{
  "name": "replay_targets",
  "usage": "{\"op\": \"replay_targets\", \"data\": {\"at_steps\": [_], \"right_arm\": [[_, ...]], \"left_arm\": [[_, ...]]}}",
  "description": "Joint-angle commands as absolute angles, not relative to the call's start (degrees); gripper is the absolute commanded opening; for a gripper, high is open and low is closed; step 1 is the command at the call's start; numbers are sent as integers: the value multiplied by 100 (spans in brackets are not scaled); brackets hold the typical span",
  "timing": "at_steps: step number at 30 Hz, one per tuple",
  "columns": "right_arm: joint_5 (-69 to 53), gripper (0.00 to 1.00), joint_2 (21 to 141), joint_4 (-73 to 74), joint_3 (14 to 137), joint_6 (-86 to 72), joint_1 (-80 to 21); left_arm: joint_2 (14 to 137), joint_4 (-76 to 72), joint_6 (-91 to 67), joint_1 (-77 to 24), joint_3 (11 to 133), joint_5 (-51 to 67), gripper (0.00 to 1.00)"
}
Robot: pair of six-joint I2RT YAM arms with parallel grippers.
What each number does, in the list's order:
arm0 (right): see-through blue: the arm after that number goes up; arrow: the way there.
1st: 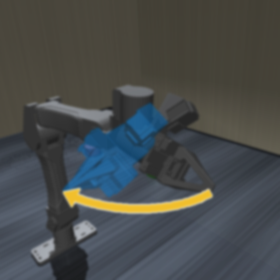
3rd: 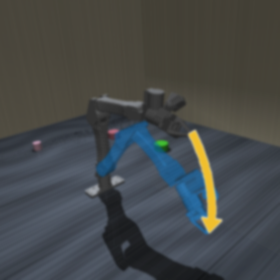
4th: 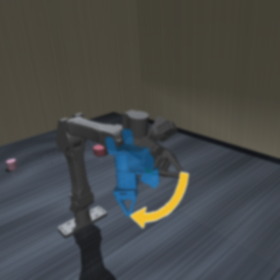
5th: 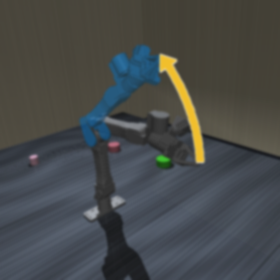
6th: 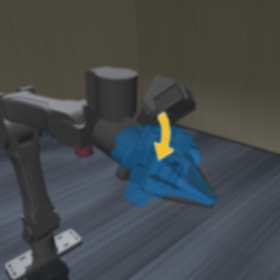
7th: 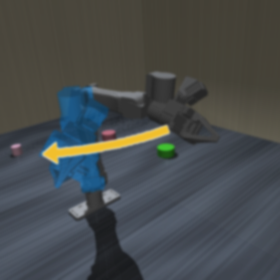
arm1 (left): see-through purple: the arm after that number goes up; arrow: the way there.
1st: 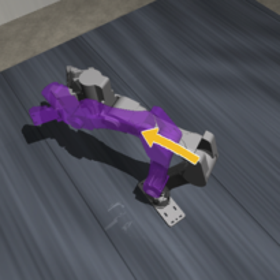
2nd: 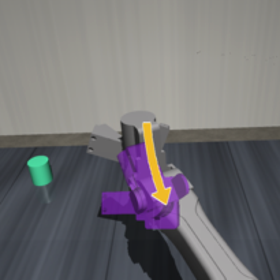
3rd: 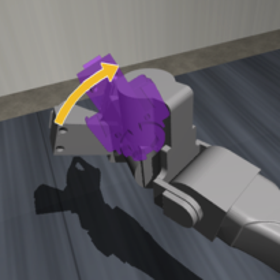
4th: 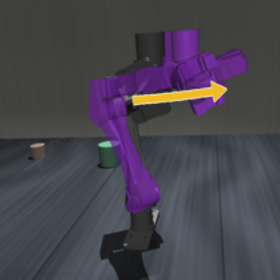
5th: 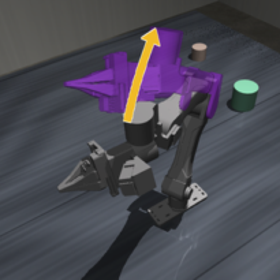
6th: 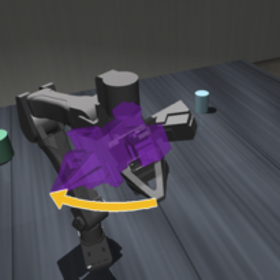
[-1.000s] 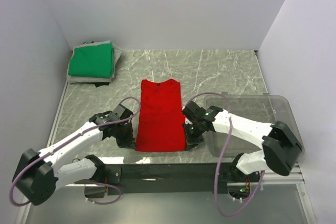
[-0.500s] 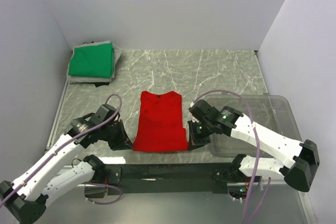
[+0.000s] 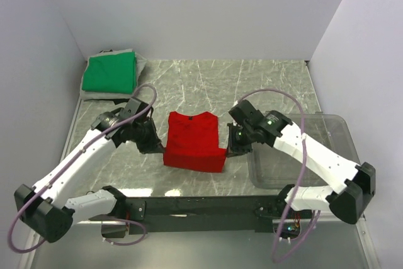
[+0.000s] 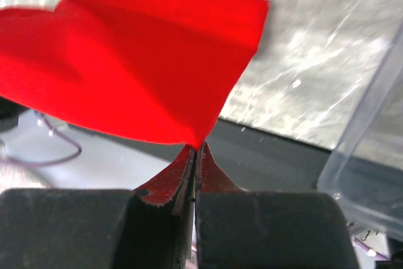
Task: Fold and stack the t-shirts
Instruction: Fold the tshirt
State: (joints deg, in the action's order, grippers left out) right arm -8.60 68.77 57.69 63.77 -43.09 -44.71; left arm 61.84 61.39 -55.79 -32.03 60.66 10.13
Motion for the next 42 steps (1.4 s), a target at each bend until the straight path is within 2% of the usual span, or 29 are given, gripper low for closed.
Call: {"op": "replay_targets", "data": {"at_steps": [1, 7, 13, 24, 32, 42], "right_arm": [[-677, 0, 7127, 5555, 6793, -3877, -4132], [-756, 0, 7935, 5265, 7268, -3314, -3569], [-817, 0, 8867, 5089, 7830, -2901, -3252], [-861, 0, 10353, 5010, 8849, -2488, -2822], [-905, 0, 11372, 5264, 9816, -2268, -2593], [-993, 0, 12111, 5493, 10608, -2162, -2426]], "left_arm": [[6467, 5722, -5037, -2823, 6407, 931, 0], [7118, 5047, -4650, -2067, 6478, 1370, 0], [8102, 4387, -4395, -1820, 6697, 1775, 0], [9842, 4307, -3929, -1354, 7997, 1872, 0], [10581, 4034, -3736, -1143, 8331, 2355, 0], [11399, 4061, -3753, -1037, 9070, 2241, 0]]}}
